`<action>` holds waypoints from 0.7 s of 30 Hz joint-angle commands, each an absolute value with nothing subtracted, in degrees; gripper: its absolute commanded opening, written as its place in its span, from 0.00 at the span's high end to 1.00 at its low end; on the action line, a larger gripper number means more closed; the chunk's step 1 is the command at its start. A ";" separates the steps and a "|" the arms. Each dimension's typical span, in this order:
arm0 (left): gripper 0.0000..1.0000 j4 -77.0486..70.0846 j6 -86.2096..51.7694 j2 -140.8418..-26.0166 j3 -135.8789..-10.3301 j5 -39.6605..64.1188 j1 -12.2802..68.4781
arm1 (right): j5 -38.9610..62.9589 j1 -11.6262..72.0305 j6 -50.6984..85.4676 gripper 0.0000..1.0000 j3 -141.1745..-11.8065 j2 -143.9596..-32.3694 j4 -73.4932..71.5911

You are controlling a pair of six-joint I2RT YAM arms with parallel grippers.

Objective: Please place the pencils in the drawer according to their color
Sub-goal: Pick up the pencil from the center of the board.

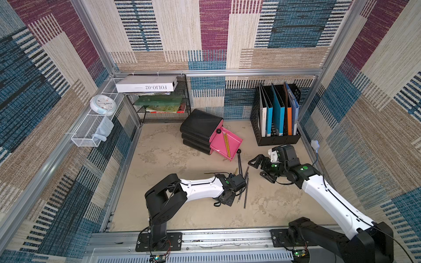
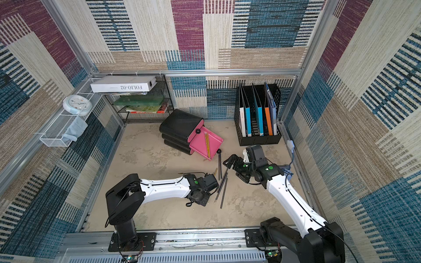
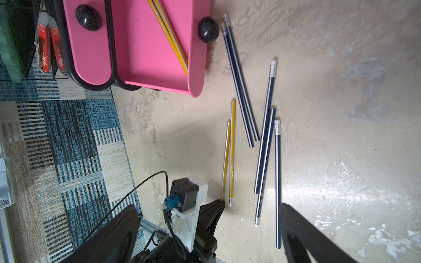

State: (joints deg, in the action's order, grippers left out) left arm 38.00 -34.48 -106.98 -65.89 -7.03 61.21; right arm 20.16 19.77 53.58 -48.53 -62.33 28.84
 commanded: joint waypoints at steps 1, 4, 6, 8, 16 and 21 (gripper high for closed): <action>1.00 41.87 -35.49 -108.54 -63.60 -4.96 61.00 | 19.78 19.76 54.09 0.01 -49.04 -61.83 28.43; 1.00 42.11 -35.86 -107.55 -63.06 -4.89 61.07 | 19.78 19.77 54.29 0.01 -48.96 -61.72 28.35; 1.00 43.06 -36.18 -106.44 -62.93 -5.06 61.05 | 19.98 19.78 54.40 0.01 -48.92 -61.79 27.96; 1.00 43.96 -36.71 -104.83 -62.69 -5.61 60.92 | 20.13 19.73 54.49 0.01 -48.82 -61.96 27.52; 1.00 47.21 -37.97 -95.42 -62.51 -6.47 60.62 | 20.30 19.78 54.57 0.01 -47.95 -62.31 25.77; 1.00 49.00 -38.74 -90.87 -66.07 -6.35 60.32 | 20.81 19.77 54.50 0.01 -47.56 -63.04 24.78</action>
State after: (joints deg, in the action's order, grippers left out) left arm 46.85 -37.58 -92.49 -64.36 -6.17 60.49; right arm 20.23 19.73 54.39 -47.66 -62.59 26.57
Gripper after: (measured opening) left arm 0.089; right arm 0.992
